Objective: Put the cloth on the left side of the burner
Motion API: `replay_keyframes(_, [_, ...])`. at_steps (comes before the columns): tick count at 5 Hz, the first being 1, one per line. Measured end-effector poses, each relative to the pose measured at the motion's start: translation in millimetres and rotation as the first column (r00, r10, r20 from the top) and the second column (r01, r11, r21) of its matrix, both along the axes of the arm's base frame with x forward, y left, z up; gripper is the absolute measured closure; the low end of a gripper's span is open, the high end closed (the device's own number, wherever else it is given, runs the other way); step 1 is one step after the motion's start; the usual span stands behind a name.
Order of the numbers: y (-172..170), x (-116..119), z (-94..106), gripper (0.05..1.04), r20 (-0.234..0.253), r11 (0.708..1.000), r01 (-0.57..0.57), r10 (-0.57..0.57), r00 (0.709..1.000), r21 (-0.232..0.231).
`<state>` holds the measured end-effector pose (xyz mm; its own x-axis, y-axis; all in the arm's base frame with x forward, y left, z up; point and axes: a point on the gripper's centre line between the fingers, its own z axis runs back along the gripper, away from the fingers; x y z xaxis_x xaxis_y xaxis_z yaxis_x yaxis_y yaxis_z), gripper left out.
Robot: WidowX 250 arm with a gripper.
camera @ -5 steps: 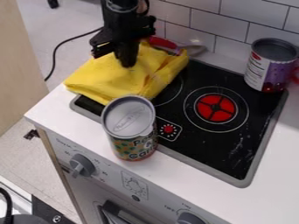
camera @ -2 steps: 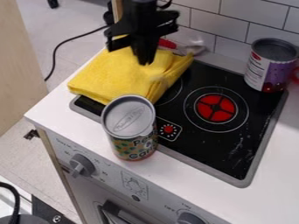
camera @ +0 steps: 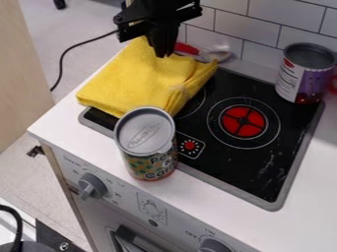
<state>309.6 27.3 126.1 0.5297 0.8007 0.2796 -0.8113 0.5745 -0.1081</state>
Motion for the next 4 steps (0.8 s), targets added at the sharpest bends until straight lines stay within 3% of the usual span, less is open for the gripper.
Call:
replay_keyframes(1, [-24, 12, -12.5, 1.031, 0.057, 0.998, 0.055, -0.056, 0.997, 0.034])
replay_keyframes(2, [-47, 16, -13.0, 1.031, 0.069, 0.982, 0.187, -0.189, 0.980, 0.028])
replay_keyframes(3, [-73, 19, -14.3, 1.031, -0.035, 0.906, 0.421, -0.420, 0.907, 0.046])
replay_keyframes(4, [-105, 16, -10.5, 1.031, -0.110, 0.767, 0.642, -0.638, 0.762, 0.008])
